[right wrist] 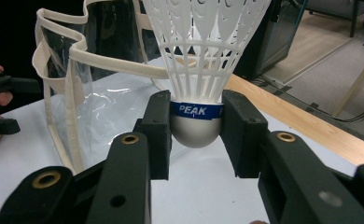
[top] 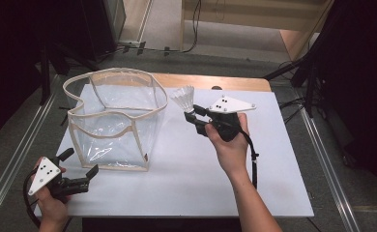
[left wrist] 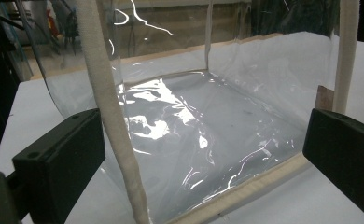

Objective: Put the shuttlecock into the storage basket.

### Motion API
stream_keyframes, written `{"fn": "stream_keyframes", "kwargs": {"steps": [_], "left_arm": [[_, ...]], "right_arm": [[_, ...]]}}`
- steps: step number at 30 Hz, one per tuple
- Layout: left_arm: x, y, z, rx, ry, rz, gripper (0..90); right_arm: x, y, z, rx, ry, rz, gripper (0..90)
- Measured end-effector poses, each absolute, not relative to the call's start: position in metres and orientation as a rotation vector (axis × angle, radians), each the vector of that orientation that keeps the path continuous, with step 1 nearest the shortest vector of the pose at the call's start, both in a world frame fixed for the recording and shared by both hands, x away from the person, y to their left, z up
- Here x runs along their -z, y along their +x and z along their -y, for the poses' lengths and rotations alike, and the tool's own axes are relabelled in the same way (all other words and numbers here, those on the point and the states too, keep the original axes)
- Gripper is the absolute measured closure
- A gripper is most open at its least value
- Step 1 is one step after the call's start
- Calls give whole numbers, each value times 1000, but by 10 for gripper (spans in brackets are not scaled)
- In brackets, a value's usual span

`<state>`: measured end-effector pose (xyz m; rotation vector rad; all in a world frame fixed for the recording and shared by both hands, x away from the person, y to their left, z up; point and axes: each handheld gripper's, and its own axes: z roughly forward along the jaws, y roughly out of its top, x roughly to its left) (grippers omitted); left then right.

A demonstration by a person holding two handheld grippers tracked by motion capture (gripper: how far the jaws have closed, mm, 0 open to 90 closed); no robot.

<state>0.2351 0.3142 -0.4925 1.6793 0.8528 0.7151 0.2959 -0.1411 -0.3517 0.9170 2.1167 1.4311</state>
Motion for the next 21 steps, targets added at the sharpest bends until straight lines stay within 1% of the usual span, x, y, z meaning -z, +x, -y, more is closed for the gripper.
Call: {"fn": "stream_keyframes", "kwargs": {"steps": [21], "left_arm": [[492, 235, -314, -716, 1682, -848, 0]], "right_arm": [[348, 299, 133, -1448, 899, -2116, 622]]}}
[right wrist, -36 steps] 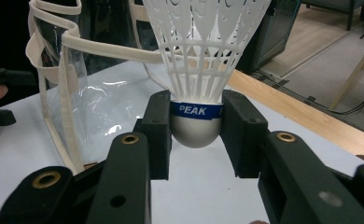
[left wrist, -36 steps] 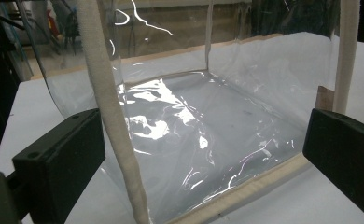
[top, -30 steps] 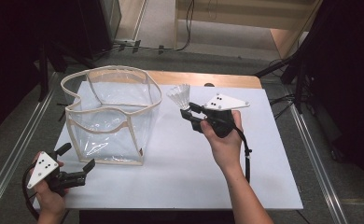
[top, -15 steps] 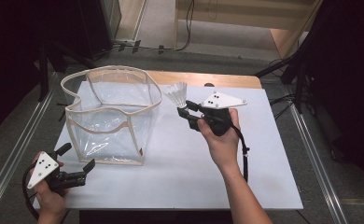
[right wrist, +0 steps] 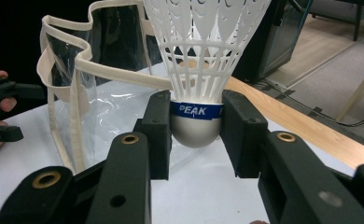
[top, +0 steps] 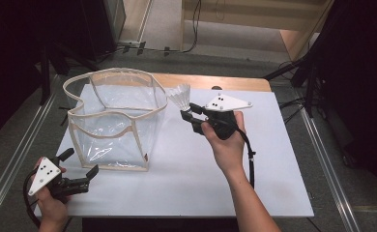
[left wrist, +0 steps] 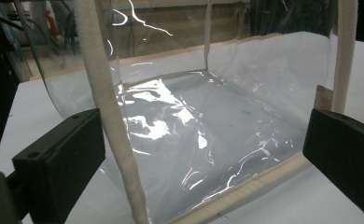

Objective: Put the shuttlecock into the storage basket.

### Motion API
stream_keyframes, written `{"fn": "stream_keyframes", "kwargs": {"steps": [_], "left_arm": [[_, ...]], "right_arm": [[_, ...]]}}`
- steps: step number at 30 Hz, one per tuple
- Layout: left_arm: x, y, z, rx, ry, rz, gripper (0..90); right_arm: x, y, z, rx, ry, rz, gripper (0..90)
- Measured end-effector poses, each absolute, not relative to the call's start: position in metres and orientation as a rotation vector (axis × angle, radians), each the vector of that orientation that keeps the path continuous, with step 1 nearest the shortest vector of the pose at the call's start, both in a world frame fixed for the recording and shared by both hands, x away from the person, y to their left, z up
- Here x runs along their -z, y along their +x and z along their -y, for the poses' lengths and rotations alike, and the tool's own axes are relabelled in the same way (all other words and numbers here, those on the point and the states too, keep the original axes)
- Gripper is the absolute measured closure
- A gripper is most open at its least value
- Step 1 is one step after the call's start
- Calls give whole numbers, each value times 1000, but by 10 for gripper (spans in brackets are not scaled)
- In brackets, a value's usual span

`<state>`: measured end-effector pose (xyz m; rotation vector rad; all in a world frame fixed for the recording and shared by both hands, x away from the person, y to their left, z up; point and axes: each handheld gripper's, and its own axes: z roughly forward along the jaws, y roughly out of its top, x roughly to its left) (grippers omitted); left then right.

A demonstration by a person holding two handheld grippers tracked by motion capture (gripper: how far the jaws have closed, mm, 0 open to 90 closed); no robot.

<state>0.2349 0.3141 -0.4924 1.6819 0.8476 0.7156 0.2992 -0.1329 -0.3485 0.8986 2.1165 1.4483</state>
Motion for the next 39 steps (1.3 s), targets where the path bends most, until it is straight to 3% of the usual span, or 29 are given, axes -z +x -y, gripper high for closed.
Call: {"fn": "stream_keyframes", "kwargs": {"steps": [39], "left_arm": [[492, 235, -314, -713, 1683, -844, 0]], "right_arm": [[332, 309, 110, -1471, 842, -2115, 622]]}}
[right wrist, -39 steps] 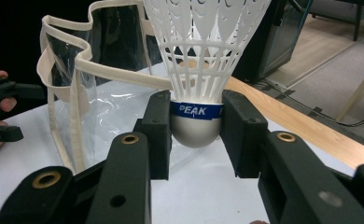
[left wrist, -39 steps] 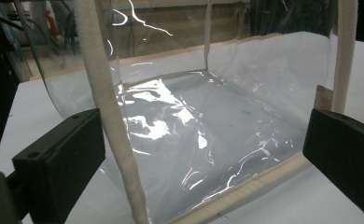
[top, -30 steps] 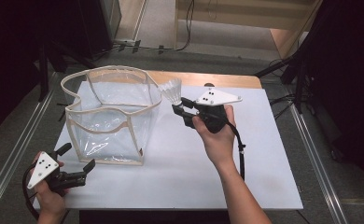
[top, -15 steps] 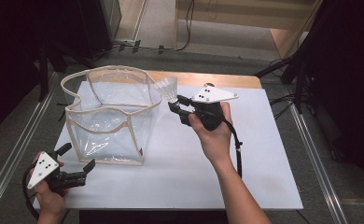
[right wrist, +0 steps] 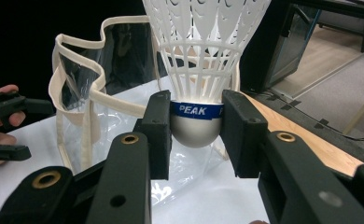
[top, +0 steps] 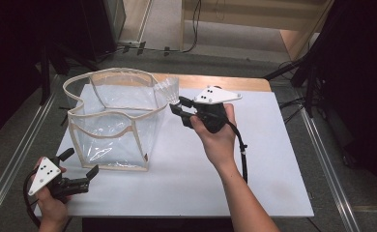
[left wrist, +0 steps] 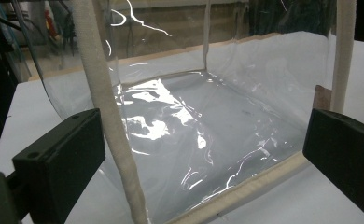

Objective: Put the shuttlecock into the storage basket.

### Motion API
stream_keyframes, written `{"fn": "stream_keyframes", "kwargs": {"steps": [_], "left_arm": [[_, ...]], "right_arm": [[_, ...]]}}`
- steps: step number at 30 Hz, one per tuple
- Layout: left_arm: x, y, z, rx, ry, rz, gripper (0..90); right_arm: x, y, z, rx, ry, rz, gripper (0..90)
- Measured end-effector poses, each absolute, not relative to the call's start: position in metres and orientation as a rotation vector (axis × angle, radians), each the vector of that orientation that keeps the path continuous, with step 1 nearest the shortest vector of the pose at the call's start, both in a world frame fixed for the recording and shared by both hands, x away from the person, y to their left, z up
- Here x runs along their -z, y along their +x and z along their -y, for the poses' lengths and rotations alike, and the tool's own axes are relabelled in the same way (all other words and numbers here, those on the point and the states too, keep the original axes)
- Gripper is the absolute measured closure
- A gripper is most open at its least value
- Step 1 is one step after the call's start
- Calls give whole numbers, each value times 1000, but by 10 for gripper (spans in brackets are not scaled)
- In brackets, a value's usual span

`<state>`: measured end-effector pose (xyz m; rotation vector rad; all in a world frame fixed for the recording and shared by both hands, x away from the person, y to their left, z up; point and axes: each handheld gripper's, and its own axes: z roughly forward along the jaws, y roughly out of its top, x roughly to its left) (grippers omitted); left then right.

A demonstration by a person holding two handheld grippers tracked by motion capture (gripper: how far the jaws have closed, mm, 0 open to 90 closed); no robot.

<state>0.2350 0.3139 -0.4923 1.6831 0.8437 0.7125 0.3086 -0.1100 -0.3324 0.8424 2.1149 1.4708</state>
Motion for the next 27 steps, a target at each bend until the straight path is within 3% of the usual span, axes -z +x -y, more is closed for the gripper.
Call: {"fn": "stream_keyframes", "kwargs": {"steps": [27], "left_arm": [[492, 235, -314, -711, 1686, -843, 0]], "right_arm": [[328, 314, 92, -1483, 813, -2122, 623]]}}
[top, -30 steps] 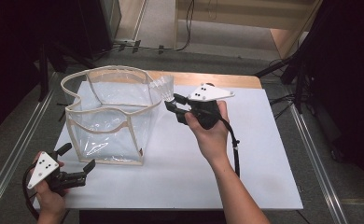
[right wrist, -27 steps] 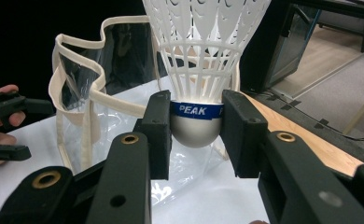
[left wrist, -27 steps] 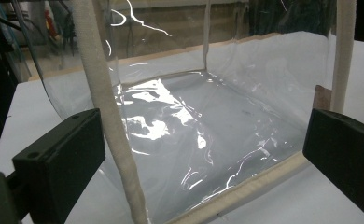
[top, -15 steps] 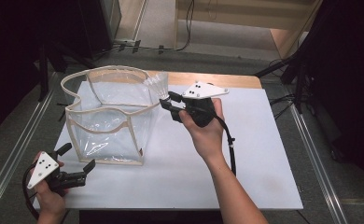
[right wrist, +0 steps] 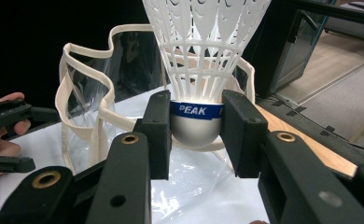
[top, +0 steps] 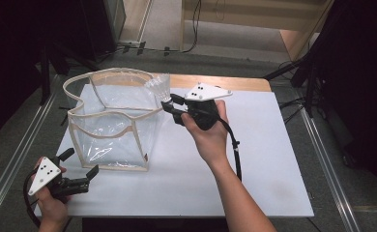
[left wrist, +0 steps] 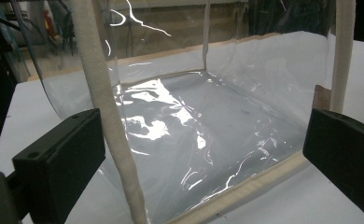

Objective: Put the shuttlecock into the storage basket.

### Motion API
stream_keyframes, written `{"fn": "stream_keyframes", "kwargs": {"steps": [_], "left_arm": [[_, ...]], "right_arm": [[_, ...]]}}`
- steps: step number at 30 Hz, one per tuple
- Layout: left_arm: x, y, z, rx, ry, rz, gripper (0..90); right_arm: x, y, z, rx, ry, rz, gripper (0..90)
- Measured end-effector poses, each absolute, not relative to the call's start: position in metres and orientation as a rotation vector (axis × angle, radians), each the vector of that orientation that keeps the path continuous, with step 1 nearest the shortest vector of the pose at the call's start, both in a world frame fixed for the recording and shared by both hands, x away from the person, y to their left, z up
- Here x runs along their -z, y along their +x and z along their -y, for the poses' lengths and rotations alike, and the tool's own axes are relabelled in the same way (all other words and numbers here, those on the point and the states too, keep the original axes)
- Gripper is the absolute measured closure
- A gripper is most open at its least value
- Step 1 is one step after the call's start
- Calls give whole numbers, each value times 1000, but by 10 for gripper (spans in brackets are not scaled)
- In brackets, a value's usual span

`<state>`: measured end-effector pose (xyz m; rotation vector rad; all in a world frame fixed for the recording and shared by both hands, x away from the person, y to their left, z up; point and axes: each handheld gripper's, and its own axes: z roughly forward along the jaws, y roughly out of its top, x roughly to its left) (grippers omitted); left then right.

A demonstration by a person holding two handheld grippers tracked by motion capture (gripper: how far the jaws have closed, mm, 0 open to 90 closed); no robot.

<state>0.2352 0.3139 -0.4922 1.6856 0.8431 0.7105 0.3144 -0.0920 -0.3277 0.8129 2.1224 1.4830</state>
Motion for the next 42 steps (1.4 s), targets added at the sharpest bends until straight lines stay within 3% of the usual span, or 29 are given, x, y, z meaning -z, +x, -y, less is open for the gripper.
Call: {"fn": "stream_keyframes", "kwargs": {"steps": [42], "left_arm": [[492, 236, -315, -704, 1677, -846, 0]], "right_arm": [[335, 328, 60, -1498, 823, -2197, 617]]}}
